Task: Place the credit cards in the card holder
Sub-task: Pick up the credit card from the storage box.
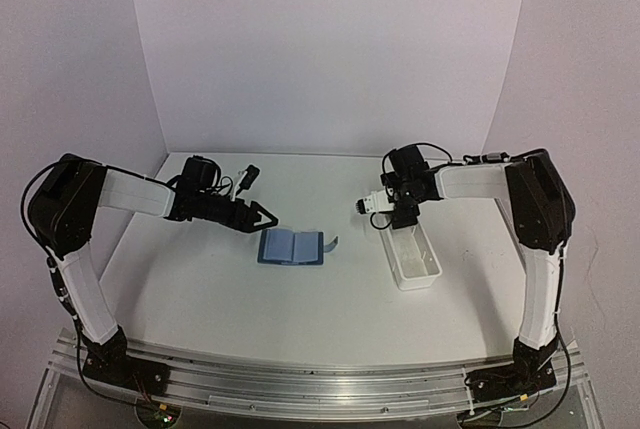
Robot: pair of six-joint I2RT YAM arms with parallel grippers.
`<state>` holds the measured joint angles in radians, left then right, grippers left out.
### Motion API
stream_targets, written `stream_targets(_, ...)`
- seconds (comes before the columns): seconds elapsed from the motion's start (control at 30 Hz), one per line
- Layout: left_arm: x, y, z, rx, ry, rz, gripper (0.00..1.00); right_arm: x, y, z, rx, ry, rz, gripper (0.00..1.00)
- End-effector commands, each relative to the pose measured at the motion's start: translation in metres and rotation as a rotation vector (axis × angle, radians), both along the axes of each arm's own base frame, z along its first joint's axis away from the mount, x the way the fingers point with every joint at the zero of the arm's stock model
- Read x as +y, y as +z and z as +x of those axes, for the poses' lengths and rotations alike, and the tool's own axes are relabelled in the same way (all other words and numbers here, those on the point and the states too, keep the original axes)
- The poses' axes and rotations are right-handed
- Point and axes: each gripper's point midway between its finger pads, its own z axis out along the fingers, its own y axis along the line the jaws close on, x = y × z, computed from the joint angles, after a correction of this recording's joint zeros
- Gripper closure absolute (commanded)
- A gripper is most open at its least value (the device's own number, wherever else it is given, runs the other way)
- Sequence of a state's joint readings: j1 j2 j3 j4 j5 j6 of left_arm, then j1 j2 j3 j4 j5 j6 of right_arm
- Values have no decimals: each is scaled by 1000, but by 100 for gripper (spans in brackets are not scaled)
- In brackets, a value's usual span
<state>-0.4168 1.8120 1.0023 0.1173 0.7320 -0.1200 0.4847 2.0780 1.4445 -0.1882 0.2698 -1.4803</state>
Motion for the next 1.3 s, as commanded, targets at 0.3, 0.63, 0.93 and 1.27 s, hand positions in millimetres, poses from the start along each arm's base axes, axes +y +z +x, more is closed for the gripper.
stream_targets(0.3,-4,19,17,-83,-9,-18,10,5,31,36,-94,-167,113,4)
stream_targets(0.63,-4,17,17,-81,-12,-13,10,4,25,22,-29,-180,143,36)
stream_targets(0.93,-4,16,17,-72,-17,-14,10,4,20,15,17,-198,152,67)
stream_targets(1.27,-5,17,13,-63,-26,-18,10,2,32,8,55,-233,170,87)
